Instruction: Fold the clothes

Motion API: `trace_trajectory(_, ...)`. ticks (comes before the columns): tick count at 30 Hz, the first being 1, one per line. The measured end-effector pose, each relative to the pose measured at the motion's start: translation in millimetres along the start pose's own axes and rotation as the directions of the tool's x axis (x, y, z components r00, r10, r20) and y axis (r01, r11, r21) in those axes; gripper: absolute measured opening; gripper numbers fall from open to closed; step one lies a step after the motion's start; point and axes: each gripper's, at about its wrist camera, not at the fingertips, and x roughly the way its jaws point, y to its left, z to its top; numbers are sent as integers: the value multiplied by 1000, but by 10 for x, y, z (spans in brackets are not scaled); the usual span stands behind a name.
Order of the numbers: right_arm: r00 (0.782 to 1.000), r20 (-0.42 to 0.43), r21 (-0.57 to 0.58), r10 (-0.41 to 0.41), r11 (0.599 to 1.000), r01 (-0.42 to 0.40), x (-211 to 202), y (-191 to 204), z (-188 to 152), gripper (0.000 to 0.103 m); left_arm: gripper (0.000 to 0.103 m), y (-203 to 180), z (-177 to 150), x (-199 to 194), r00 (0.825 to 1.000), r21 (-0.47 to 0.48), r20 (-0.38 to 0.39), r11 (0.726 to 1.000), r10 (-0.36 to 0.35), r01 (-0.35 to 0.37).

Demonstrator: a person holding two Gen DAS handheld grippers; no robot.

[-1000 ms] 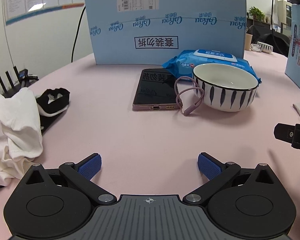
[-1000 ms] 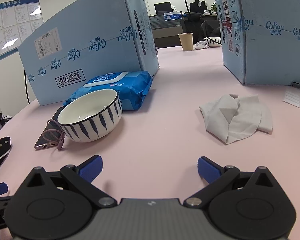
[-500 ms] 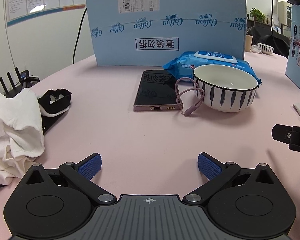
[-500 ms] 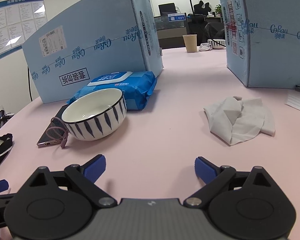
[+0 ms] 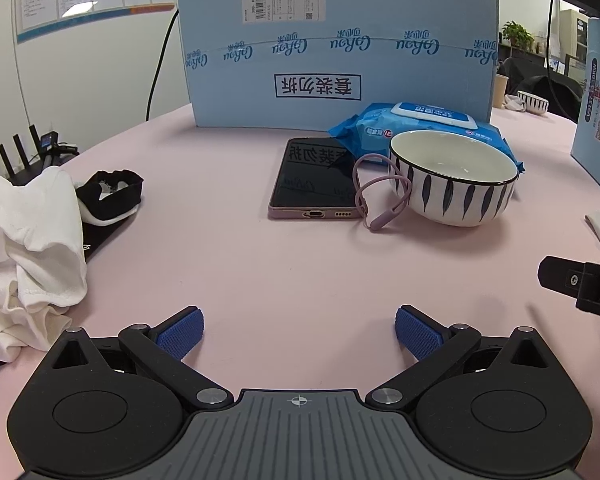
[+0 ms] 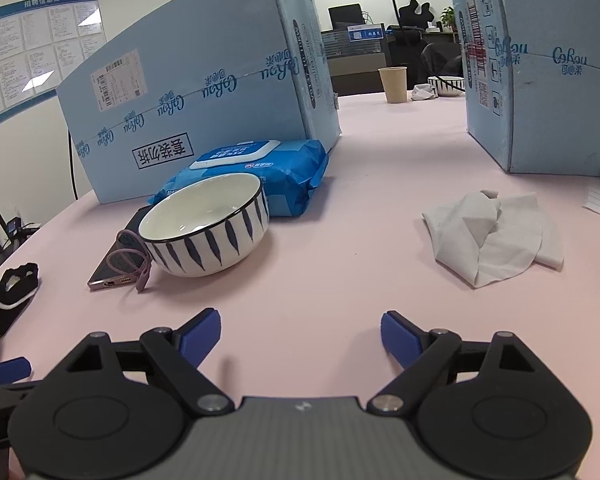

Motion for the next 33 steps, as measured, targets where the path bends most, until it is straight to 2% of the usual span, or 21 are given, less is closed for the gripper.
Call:
trace_trajectory(5,999,-23,-17,-44,999,43,29,37,18,95,103,21,-5,14,1000,-13,-3,1000,-12,12)
trace_trajectory(10,999,-32,-43,-15,999,14,38,65,12,96,103,-2,-15,5,1000,-3,1,1000,-4,4)
trace_trajectory(13,999,-30,-40,26,999,-27,33,57,4,93,103,-6,-17,-1,1000,-2,5,1000,-1,1)
trace_trajectory(17,1000,-20,-49,16,999,-17,24,82,-4,89,103,2,-22,-8,1000,-9,9,1000,3,-3)
trace_trajectory(22,1000,-8,-24,29,999,-29,7,56,-9,85,98,53,-25,-31,1000,-41,19,999,19,-19)
trace_trajectory(25,1000,-3,-22,28,999,-28,2,54,-14,83,94,50,-29,-91,998,-42,51,998,39,-37)
trace_trajectory(27,999,1,-17,32,999,-32,-6,48,-15,80,92,24,-23,-170,993,-30,96,998,64,-61)
trace_trajectory(30,999,5,-11,43,999,-43,-18,41,-17,76,90,-11,3,-451,962,-11,248,993,116,-116)
trace_trajectory(32,998,9,-6,55,998,-55,-28,42,-16,72,90,-29,31,-569,940,-6,306,988,150,-156)
trace_trajectory(33,998,16,-9,58,998,-58,-38,51,-15,71,90,-19,51,-592,937,-10,313,987,157,-162)
